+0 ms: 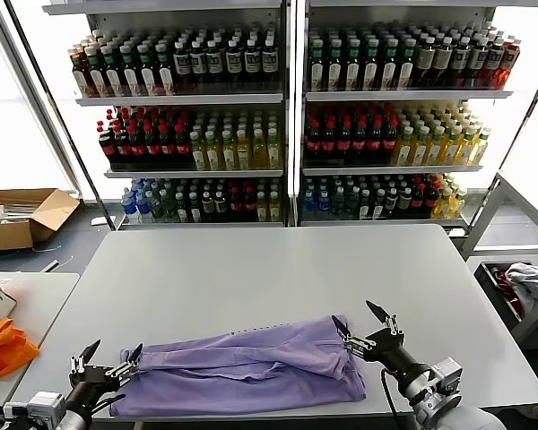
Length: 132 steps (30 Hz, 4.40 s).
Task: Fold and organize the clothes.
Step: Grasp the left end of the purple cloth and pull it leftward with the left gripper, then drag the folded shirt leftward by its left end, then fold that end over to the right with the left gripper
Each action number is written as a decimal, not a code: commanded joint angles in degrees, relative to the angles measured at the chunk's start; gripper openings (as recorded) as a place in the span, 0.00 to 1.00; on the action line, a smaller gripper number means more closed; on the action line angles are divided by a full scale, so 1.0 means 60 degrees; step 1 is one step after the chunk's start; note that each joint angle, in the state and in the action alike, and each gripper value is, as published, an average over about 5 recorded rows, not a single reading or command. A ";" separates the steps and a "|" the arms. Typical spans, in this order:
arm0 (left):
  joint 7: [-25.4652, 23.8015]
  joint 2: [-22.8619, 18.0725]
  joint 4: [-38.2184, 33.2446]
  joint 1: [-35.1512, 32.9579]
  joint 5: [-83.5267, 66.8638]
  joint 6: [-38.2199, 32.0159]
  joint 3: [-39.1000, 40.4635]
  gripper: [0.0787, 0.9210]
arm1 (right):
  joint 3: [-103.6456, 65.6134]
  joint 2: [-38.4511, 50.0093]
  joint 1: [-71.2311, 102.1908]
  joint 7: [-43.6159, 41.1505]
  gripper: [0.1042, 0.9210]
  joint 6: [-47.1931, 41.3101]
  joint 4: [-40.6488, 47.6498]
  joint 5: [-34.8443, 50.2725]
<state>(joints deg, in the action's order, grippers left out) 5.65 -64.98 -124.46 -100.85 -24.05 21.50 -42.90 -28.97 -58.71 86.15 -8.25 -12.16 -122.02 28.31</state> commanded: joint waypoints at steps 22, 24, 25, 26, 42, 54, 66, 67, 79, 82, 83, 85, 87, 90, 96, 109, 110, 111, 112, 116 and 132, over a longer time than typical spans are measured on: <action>0.2499 -0.2105 0.0847 0.0048 0.0712 -0.0685 0.2079 0.55 | 0.0231 -0.0055 -0.0178 0.0050 0.88 0.0541 0.0051 -0.0231; 0.2374 -0.2122 0.0921 0.0084 0.0688 -0.0758 0.2077 0.48 | 0.0242 -0.0095 -0.0173 0.0060 0.88 0.0529 0.0019 -0.0234; 0.2252 -0.2120 0.0972 0.0102 0.0691 -0.0838 0.2062 0.45 | 0.0239 -0.0101 -0.0173 0.0063 0.88 0.0526 0.0006 -0.0235; 0.2111 -0.2112 0.1023 0.0113 0.0691 -0.0933 0.2048 0.42 | 0.0232 -0.0102 -0.0174 0.0065 0.88 0.0524 -0.0006 -0.0234; 0.1363 -0.1653 0.1105 0.0449 0.0610 -0.1581 0.1516 0.02 | 0.0202 -0.0275 -0.0179 0.0064 0.88 0.0548 -0.0224 -0.0208; 0.0390 0.0889 0.0677 0.0564 -0.0611 -0.1590 -0.1104 0.02 | 0.0148 -0.0228 0.0040 0.0024 0.88 0.0755 -0.0492 -0.0078; -0.2240 0.3027 0.2416 0.0378 -0.2073 -0.1326 -0.4988 0.02 | 0.0192 -0.0166 0.0304 0.0038 0.88 0.0753 -0.0708 -0.0150; -0.2261 0.3124 0.2406 0.0382 -0.2228 -0.1213 -0.5096 0.02 | 0.0180 -0.0160 0.0349 0.0040 0.88 0.0760 -0.0760 -0.0153; -0.0908 0.2013 -0.0435 0.1289 -0.2299 -0.0379 -0.1511 0.02 | -0.0243 -0.0816 0.1306 0.0083 0.88 0.0859 -0.1431 -0.0510; -0.1013 0.1639 -0.0159 0.1272 -0.1571 -0.0549 -0.0166 0.02 | -0.0350 -0.0908 0.1430 0.0080 0.88 0.0897 -0.1557 -0.0564; -0.1074 0.1547 0.0018 0.1296 -0.1284 -0.0632 0.0158 0.02 | -0.0394 -0.0925 0.1463 0.0081 0.88 0.0901 -0.1595 -0.0564; -0.1169 0.1386 0.0385 0.1387 -0.0847 -0.0769 0.0716 0.02 | -0.0475 -0.0958 0.1508 0.0081 0.88 0.0896 -0.1656 -0.0564; -0.1176 0.1309 0.0585 0.1495 -0.0788 -0.0765 0.1014 0.02 | -0.0519 -0.0980 0.1524 0.0086 0.88 0.0885 -0.1680 -0.0576; -0.1146 0.1352 0.0674 0.1579 -0.0911 -0.0670 0.1265 0.02 | -0.0506 -0.1011 0.1508 0.0095 0.88 0.0870 -0.1665 -0.0638; -0.1111 0.1383 0.0897 0.1568 -0.0931 -0.0591 0.1788 0.02 | -0.0438 -0.1059 0.1477 0.0104 0.88 0.0828 -0.1641 -0.0744; -0.0615 0.0852 0.0854 0.1968 -0.1850 -0.0204 0.2044 0.02 | -0.0447 -0.1039 0.1522 0.0092 0.88 0.0826 -0.1523 -0.0760; -0.0546 0.0850 0.0784 0.1976 -0.1959 -0.0139 0.2033 0.02 | -0.0451 -0.1034 0.1522 0.0091 0.88 0.0828 -0.1510 -0.0758; -0.0487 0.0845 0.0720 0.1977 -0.2045 -0.0069 0.2021 0.02 | -0.0456 -0.1029 0.1522 0.0091 0.88 0.0832 -0.1497 -0.0754; -0.0434 0.0830 0.0651 0.1969 -0.2128 0.0008 0.2011 0.02 | -0.0460 -0.1026 0.1523 0.0090 0.88 0.0836 -0.1487 -0.0751; -0.0255 0.0699 0.0459 0.1900 -0.2333 0.0223 0.2067 0.02 | -0.0459 -0.1034 0.1502 0.0087 0.88 0.0857 -0.1453 -0.0731; 0.0246 0.0495 0.0509 0.2346 -0.2633 0.0365 0.2220 0.33 | -0.0420 -0.1079 0.1507 0.0073 0.88 0.0944 -0.1426 -0.0679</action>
<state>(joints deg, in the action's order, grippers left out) 5.60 -61.61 -120.62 -87.90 -38.35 23.12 -29.98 -31.52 -65.09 95.20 -7.80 -6.58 -130.70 24.16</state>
